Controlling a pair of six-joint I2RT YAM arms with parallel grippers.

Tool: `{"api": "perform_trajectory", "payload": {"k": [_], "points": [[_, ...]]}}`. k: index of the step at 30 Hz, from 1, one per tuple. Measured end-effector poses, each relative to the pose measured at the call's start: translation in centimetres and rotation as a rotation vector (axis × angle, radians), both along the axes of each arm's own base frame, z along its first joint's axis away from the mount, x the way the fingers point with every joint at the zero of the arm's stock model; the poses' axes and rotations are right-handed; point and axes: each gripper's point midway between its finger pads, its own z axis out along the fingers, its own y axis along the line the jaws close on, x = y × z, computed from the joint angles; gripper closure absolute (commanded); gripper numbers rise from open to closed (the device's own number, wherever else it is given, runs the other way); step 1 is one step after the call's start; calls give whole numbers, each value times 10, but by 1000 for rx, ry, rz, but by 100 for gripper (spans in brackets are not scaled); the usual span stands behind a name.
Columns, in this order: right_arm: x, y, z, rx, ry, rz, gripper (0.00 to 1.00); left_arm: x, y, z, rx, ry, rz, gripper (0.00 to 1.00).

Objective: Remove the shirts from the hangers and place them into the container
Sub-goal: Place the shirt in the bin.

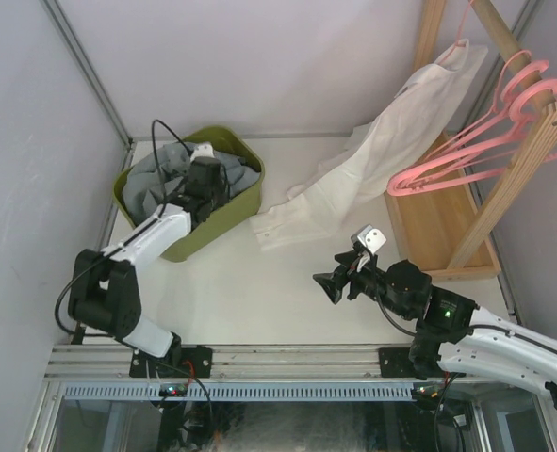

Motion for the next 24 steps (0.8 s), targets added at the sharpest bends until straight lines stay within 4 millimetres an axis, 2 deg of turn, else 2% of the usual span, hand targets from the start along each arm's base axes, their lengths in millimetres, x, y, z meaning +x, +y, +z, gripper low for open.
{"api": "perform_trajectory", "payload": {"k": [2,3,6,8,15,21,24], "points": [[0,-1,0,2,1,-2,31,-7,-4,-32,-12,74,-10,80],[0,-2,0,1,1,-3,31,-8,-5,-38,-27,84,-15,74],[0,-2,0,1,0,-5,31,-14,-5,-39,-57,91,-14,68],[0,-2,0,-1,1,-6,31,-19,-7,-31,-70,86,-26,57],[1,1,-5,-18,11,-5,31,-43,-10,29,-121,-12,-97,31],[1,2,-8,-25,15,-4,31,-71,-11,90,-173,-152,-175,19],[1,2,-7,-24,15,-3,31,-81,-7,122,-178,-228,-197,19]]}}
